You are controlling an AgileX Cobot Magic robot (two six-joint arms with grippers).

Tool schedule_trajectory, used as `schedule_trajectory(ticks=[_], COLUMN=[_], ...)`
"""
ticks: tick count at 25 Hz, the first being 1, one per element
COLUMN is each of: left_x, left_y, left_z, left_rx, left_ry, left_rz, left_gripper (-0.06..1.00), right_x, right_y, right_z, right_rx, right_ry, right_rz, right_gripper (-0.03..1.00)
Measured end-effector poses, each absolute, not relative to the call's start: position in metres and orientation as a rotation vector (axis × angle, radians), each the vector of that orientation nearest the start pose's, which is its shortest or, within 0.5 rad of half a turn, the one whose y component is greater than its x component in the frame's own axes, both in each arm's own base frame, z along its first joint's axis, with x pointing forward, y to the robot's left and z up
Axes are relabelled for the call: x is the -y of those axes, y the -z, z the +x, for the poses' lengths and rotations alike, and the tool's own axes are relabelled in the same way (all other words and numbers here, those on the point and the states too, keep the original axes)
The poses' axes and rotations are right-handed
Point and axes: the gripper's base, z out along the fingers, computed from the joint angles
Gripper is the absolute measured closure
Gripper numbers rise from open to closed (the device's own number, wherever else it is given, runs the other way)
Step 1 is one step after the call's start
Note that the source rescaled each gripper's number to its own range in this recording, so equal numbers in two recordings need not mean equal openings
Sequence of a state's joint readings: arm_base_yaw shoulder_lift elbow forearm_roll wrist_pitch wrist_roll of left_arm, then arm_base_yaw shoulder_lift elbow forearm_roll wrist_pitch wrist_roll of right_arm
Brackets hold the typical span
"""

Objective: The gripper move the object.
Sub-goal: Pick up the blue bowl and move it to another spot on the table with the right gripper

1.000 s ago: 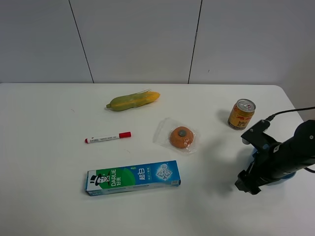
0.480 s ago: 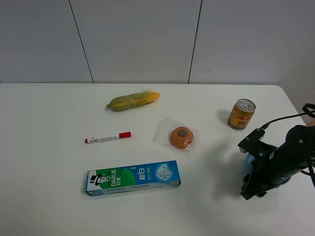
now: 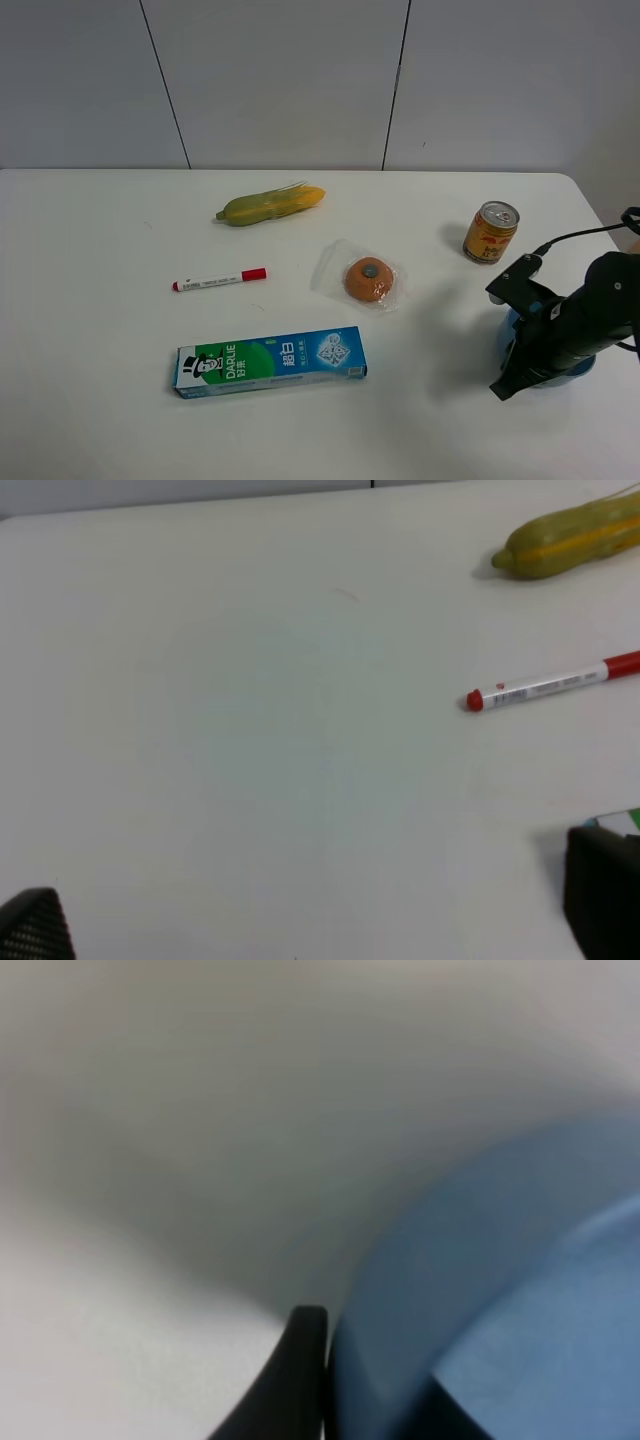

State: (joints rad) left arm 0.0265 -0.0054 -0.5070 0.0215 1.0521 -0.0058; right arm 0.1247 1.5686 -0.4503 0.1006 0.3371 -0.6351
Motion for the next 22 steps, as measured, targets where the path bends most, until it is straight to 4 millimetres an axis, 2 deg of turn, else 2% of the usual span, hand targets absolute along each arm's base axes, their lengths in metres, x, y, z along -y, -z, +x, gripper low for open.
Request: schedule_trajectory(ticks=[11, 13, 17, 22], left_x=[-0.002, -0.002, -0.002, -0.002], left_y=[-0.28, -0.28, -0.28, -0.28], left_z=[-0.006, -0.006, -0.006, -0.006], left_rx=[-2.023, -2.023, -2.023, -2.023], left_ry=[-0.039, -0.039, -0.039, -0.039], left_rz=[-0.034, -0.034, -0.034, -0.034], left_gripper=[-0.06, -0.06, -0.06, -0.06], right_x=[-0.028, -0.029, -0.034, -0.041], right_y=[-0.162, -0.174, -0.212, -0.273], right_z=[0.193, 0.196, 0.221, 0.262], right_rx=[-2.595, -2.566, -2.481, -2.362], right_ry=[0.055, 0.054, 0.045, 0.029], right_rz=[-0.9, -0.885, -0.829, -0.759], right_gripper=[0.97, 0.97, 0.97, 0.97])
